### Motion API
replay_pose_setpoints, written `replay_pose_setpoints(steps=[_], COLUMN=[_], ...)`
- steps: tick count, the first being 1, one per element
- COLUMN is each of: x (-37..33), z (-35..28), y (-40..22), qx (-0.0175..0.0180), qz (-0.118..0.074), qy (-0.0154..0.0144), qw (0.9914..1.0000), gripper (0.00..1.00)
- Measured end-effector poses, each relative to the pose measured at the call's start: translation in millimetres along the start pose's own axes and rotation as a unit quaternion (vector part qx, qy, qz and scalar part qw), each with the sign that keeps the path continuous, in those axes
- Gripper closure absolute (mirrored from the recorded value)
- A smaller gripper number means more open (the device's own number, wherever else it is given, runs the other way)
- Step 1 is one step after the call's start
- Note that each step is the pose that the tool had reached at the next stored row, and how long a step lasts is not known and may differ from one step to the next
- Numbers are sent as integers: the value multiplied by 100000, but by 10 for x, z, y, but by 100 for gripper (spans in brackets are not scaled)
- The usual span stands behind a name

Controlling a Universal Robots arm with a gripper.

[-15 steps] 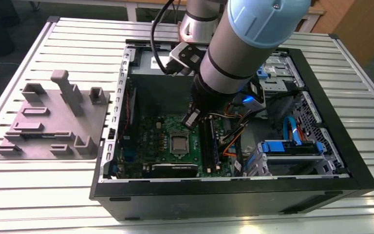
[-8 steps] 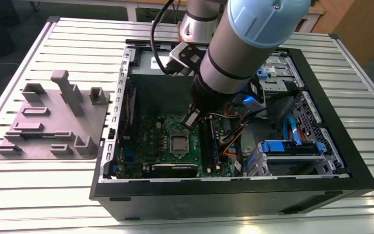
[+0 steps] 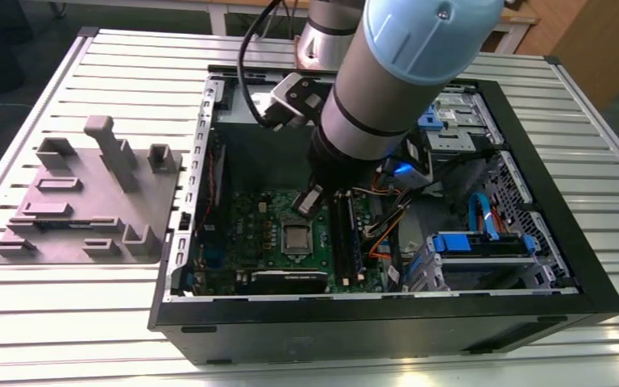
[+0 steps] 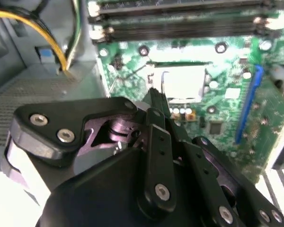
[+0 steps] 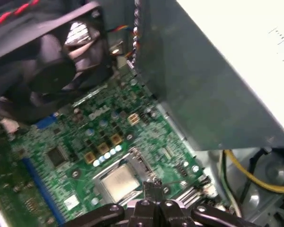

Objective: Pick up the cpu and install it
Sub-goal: 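Close the cpu cover, then install the first cpu locking lever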

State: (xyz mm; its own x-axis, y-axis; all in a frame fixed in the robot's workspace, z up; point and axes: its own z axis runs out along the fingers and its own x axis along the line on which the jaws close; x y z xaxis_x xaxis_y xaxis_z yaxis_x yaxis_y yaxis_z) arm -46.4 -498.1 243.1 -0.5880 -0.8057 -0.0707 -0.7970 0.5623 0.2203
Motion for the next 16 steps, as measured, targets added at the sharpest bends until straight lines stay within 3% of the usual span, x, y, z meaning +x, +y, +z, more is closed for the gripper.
replay_pose_setpoints(steps=[4, 16], x=[99, 101], z=[-12, -12], y=[-43, -43], qx=[3, -3], qz=[5, -54], qy=[-3, 8], qw=[100000, 100000], gripper=[89, 89])
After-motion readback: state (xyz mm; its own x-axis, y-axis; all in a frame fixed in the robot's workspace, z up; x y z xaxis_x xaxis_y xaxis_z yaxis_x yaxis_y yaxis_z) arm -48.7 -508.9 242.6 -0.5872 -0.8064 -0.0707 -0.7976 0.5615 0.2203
